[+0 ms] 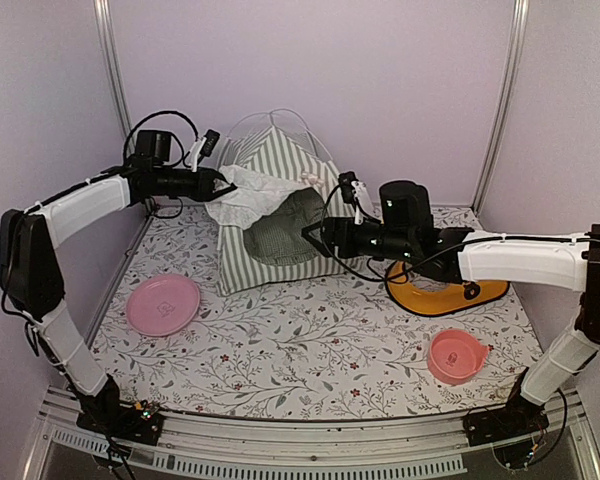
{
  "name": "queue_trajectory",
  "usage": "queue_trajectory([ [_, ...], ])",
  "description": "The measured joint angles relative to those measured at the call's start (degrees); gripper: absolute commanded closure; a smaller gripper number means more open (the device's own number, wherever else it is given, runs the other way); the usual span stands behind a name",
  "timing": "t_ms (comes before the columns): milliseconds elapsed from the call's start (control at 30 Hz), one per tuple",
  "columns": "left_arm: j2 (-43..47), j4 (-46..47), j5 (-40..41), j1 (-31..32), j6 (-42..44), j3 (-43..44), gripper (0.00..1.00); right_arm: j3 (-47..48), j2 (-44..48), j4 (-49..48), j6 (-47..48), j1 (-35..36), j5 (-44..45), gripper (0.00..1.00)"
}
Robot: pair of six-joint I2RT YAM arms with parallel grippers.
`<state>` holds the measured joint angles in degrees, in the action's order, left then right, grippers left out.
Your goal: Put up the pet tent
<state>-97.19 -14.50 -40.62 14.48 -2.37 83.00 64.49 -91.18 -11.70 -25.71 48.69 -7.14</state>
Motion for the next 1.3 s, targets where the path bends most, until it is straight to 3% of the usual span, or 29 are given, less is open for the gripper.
queue_trajectory([
  [267,-2.3,-1.9,2.0,-1.5,-0.2,3.3,0.63,-0.1,0.5,3.8,0.0,-0.1,0.9,0.22],
  [567,4.4,-1.6,2.8,-1.1,-1.2,-4.2,0.56,-0.9,1.8,4.9,-0.2,-0.2,1.0,0.2],
  [700,8.3,-1.0,3.0,-0.9,-1.3,-7.0,0.6,-1.0,1.8,5.0,-0.2,-0.2,1.0,0.19],
  [933,12.2,-0.1,2.7,0.4,-1.8,-10.3,0.88,-1.1,1.8,5.3,-0.2,-0.3,1.2,0.19],
  [1033,13.4,0.1,2.2,1.6,-1.9,-12.3,0.94,-1.2,1.8,5.4,-0.2,-0.3,1.4,0.19],
  [1200,15.6,0.5,0.3,4.3,-1.9,-16.7,0.92,-1.3,1.8,5.9,-0.2,-0.4,1.7,0.18],
  [1300,17.1,0.7,-0.6,7.1,-2.3,-19.9,0.77,-1.5,1.8,6.2,-0.2,-0.7,2.1,0.17],
])
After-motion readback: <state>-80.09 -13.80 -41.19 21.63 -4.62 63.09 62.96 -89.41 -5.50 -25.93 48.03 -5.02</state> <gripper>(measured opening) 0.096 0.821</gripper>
